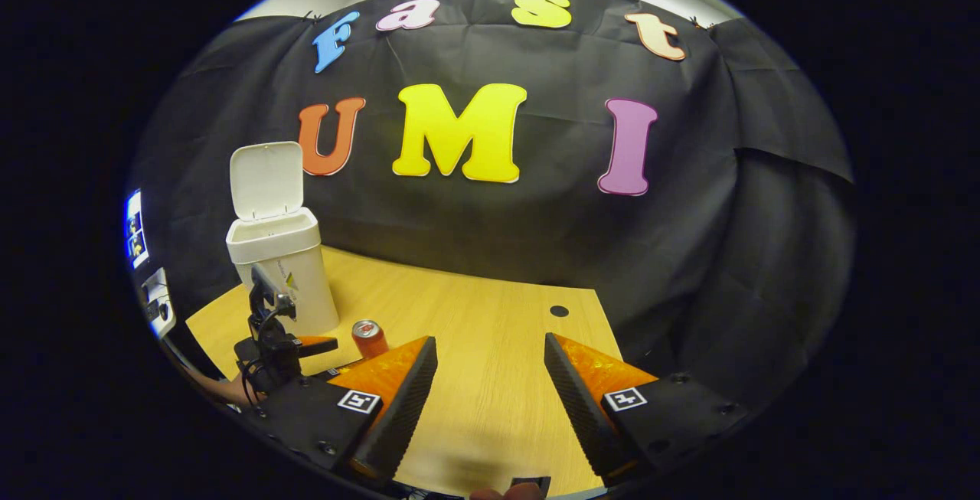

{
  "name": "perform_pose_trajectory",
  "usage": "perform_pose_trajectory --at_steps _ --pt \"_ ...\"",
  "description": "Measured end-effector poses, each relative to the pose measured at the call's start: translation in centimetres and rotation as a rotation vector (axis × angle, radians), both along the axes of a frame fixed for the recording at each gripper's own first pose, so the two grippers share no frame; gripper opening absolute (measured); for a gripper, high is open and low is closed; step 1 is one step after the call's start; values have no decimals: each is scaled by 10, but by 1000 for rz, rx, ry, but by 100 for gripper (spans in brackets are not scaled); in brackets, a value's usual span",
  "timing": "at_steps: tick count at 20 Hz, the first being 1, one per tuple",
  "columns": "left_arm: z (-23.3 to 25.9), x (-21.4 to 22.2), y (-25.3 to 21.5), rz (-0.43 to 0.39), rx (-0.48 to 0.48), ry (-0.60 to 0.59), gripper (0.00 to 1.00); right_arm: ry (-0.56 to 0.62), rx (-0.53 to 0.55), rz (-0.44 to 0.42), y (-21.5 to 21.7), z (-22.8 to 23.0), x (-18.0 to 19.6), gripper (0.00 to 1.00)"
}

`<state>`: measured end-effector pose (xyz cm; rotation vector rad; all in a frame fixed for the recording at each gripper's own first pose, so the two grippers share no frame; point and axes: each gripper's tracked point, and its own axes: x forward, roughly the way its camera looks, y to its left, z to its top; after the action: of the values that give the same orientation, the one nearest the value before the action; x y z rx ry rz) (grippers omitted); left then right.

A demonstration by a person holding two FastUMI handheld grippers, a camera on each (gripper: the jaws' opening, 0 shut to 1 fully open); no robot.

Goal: Press the lid of the desktop garbage bin to open it, pick up the crumpled paper on the desktop and throw it into the bin, then pick up the pop can on the desktop and drop it into the bin, and finally close the garbage bin lid.

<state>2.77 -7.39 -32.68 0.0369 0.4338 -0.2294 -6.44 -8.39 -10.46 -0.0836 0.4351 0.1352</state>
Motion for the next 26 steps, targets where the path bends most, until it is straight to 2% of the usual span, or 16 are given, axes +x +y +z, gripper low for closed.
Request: perform_pose_trajectory --at_steps 9,21,22,24,26 --pt "-26 33 6 55 37 23 99 48 3 1 -8 -16 12 90" --pt "-45 52 5 47 88 72 99 85 20 23 2 -31 20 90" --pt "-44 53 5 52 90 65 98 87 23 16 1 -31 20 90" --pt "-44 55 3 42 87 71 89 93 35 0 -2 -32 18 90" --pt "-43 57 2 33 89 71 87 93 35 -6 -3 -31 15 90"
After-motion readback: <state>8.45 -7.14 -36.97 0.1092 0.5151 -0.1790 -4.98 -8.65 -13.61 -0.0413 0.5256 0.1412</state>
